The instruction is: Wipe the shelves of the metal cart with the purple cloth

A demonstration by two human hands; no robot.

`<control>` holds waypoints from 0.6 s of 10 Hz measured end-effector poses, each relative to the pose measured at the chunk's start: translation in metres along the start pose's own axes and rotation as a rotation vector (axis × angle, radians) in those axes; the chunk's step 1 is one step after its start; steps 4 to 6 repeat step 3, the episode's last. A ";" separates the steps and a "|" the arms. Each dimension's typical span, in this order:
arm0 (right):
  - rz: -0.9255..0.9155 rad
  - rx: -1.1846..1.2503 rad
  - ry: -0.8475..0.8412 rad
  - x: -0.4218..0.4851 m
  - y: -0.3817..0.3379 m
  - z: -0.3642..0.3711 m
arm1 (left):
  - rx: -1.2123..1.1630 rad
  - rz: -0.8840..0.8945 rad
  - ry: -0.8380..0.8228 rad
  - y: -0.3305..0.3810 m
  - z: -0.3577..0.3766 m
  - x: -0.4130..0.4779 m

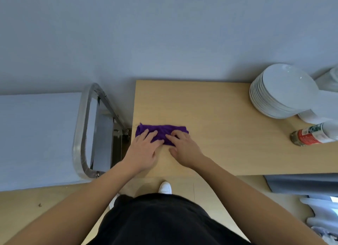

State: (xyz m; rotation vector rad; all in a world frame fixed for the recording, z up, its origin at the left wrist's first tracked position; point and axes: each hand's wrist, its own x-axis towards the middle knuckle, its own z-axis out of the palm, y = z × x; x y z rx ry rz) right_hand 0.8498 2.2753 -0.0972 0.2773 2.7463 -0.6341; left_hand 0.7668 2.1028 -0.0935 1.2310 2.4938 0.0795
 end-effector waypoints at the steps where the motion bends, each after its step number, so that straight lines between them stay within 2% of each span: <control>1: 0.014 0.304 -0.227 -0.018 -0.006 -0.074 | -0.020 -0.084 0.020 0.012 -0.050 -0.019; 2: -0.100 0.421 -0.096 -0.061 -0.016 -0.180 | -0.337 -0.044 0.118 0.019 -0.136 -0.080; 3: -0.240 0.516 0.136 -0.128 -0.042 -0.273 | -0.782 -0.117 -0.027 0.012 -0.198 -0.092; 6: -0.240 0.516 0.136 -0.128 -0.042 -0.273 | -0.782 -0.117 -0.027 0.012 -0.198 -0.092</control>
